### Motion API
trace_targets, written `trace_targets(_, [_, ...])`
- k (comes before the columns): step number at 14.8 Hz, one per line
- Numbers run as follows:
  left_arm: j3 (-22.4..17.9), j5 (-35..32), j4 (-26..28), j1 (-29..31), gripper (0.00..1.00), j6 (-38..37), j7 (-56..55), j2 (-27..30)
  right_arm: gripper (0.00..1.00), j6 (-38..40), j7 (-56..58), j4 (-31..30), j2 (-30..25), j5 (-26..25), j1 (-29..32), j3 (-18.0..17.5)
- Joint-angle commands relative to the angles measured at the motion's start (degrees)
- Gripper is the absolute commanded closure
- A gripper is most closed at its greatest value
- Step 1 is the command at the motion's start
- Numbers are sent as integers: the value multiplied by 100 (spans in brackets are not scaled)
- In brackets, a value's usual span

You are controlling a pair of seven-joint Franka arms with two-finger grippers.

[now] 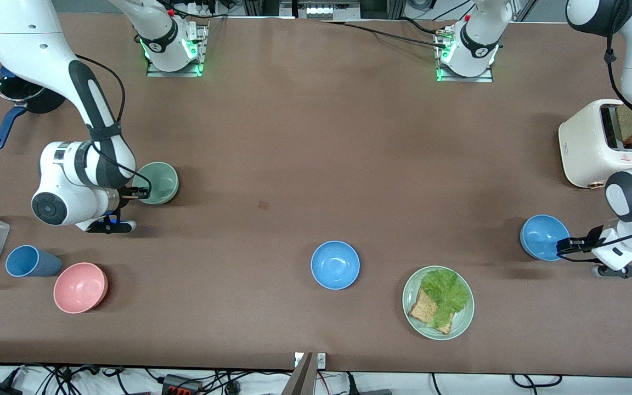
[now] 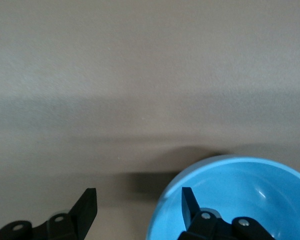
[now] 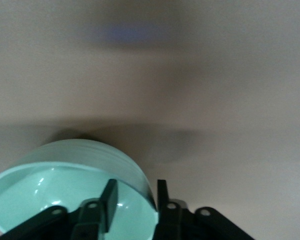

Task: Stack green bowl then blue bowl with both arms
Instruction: 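Grasp the green bowl with the right gripper while the left gripper grasps the blue bowl, then carry the green bowl toward the table middle while the left gripper lifts the blue bowl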

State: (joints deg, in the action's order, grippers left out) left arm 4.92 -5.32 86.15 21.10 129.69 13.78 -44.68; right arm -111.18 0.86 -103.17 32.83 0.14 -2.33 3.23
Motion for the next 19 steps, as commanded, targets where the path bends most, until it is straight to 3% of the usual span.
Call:
trace_targets(1, [123, -56, 367, 114, 32, -93, 11, 337, 90, 96, 54, -142, -180, 91, 31, -7])
trace_targets(2, [123, 13, 394, 105, 39, -102, 11, 364, 99, 113, 54, -142, -189, 100, 31, -7])
trace_targets(4, [132, 75, 394, 105, 63, -181, 2, 364, 100, 157, 89, -90, -207, 100, -22, -25])
trace_targets(9, [158, 445, 367, 105, 99, -427, 19, 425, 100, 315, -181, 454, -321, 250, -180, -911])
trace_targets(13, [368, 436, 306, 35, 100, -918, -42, 741, 100, 27, -1331, 623, -259, 617, -758, -1422])
trace_targets(19, [1088, 410, 280, -9, 100, -2228, -287, 1663, 100, -975, -3274, 640, 92, 839, -2208, -1431])
